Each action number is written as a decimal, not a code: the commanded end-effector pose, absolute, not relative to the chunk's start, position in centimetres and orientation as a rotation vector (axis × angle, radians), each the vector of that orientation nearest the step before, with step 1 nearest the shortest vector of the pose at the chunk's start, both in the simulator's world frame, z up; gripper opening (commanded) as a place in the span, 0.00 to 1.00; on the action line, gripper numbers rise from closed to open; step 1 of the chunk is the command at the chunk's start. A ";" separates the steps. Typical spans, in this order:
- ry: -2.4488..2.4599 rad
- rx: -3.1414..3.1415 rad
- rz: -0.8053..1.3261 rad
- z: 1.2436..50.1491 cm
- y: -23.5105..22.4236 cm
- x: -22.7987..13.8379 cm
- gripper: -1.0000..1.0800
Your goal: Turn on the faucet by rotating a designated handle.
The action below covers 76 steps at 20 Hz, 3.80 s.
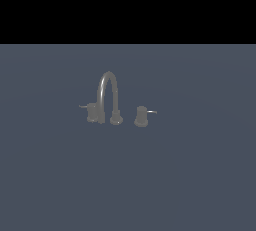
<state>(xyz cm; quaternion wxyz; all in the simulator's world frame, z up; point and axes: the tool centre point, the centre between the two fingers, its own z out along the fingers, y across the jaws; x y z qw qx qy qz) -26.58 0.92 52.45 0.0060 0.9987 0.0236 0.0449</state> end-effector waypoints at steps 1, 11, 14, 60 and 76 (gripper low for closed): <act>0.074 3.126 0.140 52.5 0.9 -26.6 0.00; 0.007 3.173 0.190 53.7 0.7 -26.7 0.00; 0.008 3.172 0.187 53.6 0.7 -26.6 0.00; -1.550 2.983 -0.323 32.7 11.5 -0.4 0.00; -2.095 2.457 -0.258 18.0 14.9 5.5 0.00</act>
